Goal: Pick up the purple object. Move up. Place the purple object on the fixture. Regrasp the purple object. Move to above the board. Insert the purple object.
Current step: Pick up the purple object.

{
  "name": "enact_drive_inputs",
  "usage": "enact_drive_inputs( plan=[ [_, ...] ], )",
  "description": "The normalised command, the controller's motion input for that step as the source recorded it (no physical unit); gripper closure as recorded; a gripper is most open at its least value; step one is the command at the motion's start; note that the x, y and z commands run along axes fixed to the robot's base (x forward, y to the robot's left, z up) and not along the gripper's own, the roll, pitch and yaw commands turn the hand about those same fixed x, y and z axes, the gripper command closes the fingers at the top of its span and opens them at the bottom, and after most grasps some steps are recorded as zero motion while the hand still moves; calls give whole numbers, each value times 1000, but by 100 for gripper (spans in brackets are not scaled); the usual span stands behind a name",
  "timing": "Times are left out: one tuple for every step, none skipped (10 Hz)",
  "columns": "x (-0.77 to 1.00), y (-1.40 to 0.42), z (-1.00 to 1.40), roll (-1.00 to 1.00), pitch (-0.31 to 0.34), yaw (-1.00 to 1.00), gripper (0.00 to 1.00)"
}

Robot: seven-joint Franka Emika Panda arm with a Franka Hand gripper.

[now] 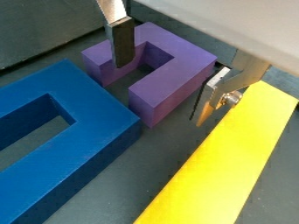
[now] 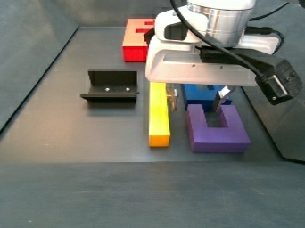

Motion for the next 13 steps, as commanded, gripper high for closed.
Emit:
enact_drive_inputs(
  plan=[
    [0,0,-283,0,0,0,0],
    [0,0,-220,0,0,0,0],
    [0,0,-203,0,0,0,0],
    [0,0,-226,3,0,0,0],
    [0,0,-169,0,0,0,0],
    [0,0,0,4,0,0,0],
    [0,0,0,0,0,0,0],
    [0,0,0,0,0,0,100],
    [0,0,0,0,0,0,100],
    [0,0,0,0,0,0,100],
    [0,0,0,0,0,0,100],
    [0,0,0,0,0,0,100],
    [0,0,0,0,0,0,100]
  ],
)
